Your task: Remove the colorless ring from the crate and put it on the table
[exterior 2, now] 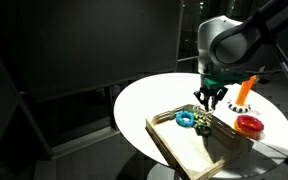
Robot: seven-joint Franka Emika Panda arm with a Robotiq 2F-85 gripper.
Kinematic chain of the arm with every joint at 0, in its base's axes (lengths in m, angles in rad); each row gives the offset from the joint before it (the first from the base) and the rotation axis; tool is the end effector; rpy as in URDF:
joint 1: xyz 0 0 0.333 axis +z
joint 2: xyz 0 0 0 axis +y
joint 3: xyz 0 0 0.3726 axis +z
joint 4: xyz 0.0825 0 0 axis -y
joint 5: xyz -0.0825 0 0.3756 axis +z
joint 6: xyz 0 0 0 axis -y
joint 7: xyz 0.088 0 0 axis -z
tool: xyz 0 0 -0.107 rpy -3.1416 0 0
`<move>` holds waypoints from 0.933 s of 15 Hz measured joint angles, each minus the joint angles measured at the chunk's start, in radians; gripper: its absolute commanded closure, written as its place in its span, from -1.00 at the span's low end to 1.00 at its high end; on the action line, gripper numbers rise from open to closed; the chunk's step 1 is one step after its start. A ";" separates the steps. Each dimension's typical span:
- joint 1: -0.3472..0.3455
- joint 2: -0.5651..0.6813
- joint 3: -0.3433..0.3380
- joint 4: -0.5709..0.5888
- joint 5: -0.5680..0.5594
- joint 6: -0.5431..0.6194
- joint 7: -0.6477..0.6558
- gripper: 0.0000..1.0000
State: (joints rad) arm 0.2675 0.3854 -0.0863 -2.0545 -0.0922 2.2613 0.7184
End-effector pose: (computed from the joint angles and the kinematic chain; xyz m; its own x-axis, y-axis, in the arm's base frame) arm 0.5801 0.1063 0.2937 0.8864 -0.4568 -0.0751 -0.4373 -0.8795 0.1875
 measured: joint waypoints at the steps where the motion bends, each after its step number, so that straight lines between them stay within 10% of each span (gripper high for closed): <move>1: -0.014 -0.012 -0.004 -0.018 0.000 0.000 0.008 0.82; 14: -0.148 -0.050 -0.059 -0.119 -0.008 0.005 0.099 0.83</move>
State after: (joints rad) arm 0.1190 0.3353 -0.1452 -2.1736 -0.1000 2.2667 0.8175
